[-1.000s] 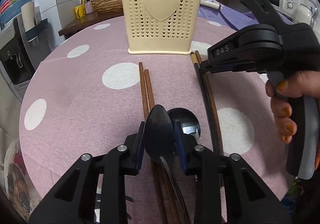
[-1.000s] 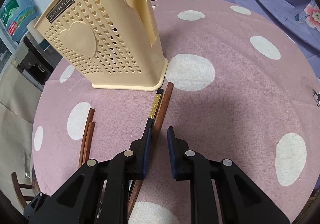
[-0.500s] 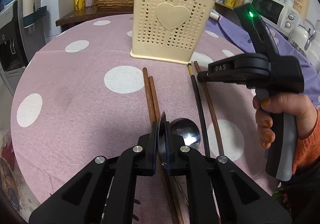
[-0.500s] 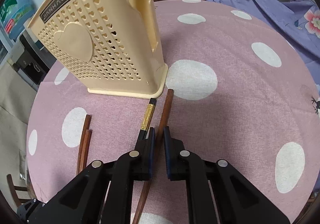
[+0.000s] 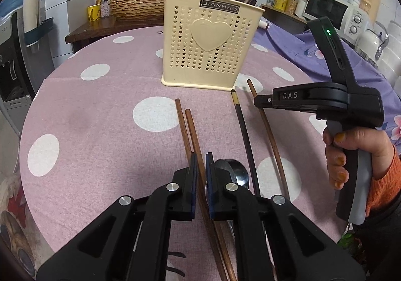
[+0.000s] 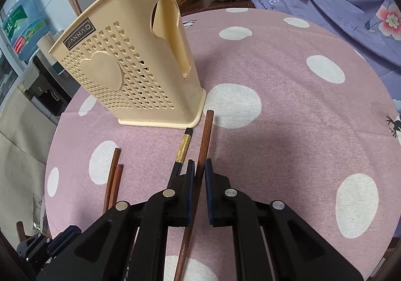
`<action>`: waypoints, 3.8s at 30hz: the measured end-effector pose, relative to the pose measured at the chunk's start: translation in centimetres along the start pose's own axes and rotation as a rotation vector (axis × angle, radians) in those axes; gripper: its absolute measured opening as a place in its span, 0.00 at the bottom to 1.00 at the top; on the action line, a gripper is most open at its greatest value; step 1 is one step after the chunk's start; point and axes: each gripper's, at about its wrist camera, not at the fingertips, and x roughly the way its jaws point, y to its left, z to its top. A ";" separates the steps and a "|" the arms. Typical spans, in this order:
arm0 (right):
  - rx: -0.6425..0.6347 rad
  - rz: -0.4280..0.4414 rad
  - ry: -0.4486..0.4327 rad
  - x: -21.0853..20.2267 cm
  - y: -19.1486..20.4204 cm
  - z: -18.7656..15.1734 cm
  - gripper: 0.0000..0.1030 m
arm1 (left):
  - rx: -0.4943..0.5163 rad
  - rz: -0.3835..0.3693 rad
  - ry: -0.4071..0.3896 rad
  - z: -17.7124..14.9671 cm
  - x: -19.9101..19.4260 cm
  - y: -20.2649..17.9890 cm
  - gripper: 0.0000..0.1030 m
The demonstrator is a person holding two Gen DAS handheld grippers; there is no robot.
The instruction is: Organize utensils
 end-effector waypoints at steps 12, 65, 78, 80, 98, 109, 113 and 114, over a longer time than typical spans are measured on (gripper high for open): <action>0.005 0.005 0.004 0.0 -0.4 -0.7 0.08 | 0.025 0.071 0.022 -2.0 1.3 -2.6 0.54; -0.011 0.051 -0.053 -2.6 -0.6 -1.6 0.08 | -0.001 0.046 0.011 -0.6 1.8 -2.2 0.07; -0.015 0.044 -0.039 -2.2 -0.5 -1.8 0.08 | -0.008 0.038 0.031 -0.2 3.2 -1.1 0.07; -0.016 0.042 -0.040 -2.3 -0.5 -1.8 0.08 | -0.014 0.036 0.030 -0.1 3.3 -0.9 0.07; -0.021 0.042 -0.042 -2.5 -0.4 -1.9 0.08 | 0.040 0.037 0.035 1.3 2.8 -0.2 0.07; -0.028 0.048 -0.067 -3.5 -0.3 -1.8 0.08 | 0.052 0.032 0.013 1.9 1.8 -0.1 0.07; -0.021 0.044 -0.055 -3.1 -0.5 -1.9 0.08 | 0.064 0.023 0.022 1.5 1.9 -0.4 0.08; -0.020 0.044 -0.051 -3.0 -0.5 -2.0 0.08 | 0.072 0.021 0.026 1.3 2.0 -0.6 0.08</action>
